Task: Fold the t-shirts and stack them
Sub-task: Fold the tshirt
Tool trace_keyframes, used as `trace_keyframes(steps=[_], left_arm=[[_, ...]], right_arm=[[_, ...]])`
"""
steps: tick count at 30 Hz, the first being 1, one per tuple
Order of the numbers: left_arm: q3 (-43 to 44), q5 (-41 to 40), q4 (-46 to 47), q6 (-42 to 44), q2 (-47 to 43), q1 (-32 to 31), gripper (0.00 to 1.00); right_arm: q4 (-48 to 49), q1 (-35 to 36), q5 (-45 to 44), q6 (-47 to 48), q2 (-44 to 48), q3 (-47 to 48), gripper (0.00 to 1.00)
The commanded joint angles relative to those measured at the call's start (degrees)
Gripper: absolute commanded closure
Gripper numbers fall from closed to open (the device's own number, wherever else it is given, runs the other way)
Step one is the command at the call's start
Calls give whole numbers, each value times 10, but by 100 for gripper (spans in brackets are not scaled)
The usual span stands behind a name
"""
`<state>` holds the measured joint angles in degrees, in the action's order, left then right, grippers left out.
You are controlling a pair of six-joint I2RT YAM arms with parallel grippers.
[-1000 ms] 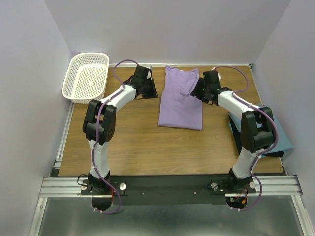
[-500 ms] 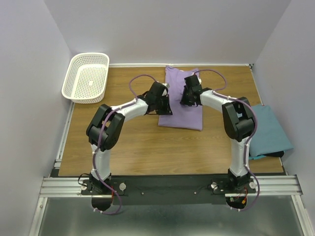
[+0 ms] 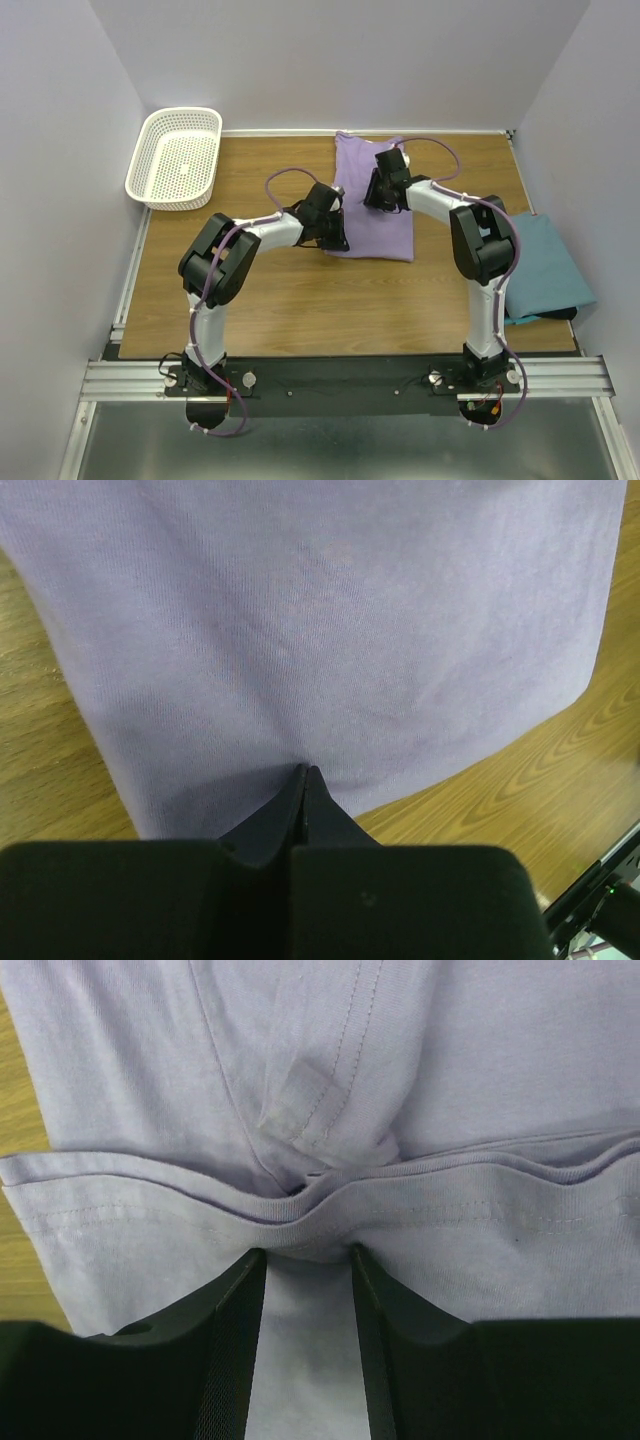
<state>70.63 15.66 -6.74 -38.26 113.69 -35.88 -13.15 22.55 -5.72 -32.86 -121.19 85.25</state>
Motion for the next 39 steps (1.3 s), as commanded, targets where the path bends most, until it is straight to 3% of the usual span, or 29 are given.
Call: trace_keyframes(steps=[1, 7, 12, 18, 20, 27, 33, 39], left_arm=[[-22, -18, 0, 0, 3, -4, 100], [-39, -16, -2, 3, -1, -4, 100], [-55, -17, -1, 7, -8, -5, 100], [-66, -12, 0, 9, -23, -5, 100], [-62, -6, 1, 13, -34, -5, 100], [65, -44, -48, 27, -58, 2, 100], [175, -62, -80, 19, 11, 45, 100], [260, -85, -69, 37, 113, 71, 100]], right_arm=[[-16, -14, -40, 22, 4, 8, 53], [-15, -24, -61, 74, -19, 35, 52], [-15, -25, -86, 92, 11, 54, 42], [-17, -24, -66, 96, 61, 41, 43], [-16, -24, -63, 86, 83, 21, 47], [-16, -24, -80, 86, 102, -33, 58], [-17, -26, -83, 89, 81, -28, 67], [-15, -32, -84, 116, 43, 4, 68]])
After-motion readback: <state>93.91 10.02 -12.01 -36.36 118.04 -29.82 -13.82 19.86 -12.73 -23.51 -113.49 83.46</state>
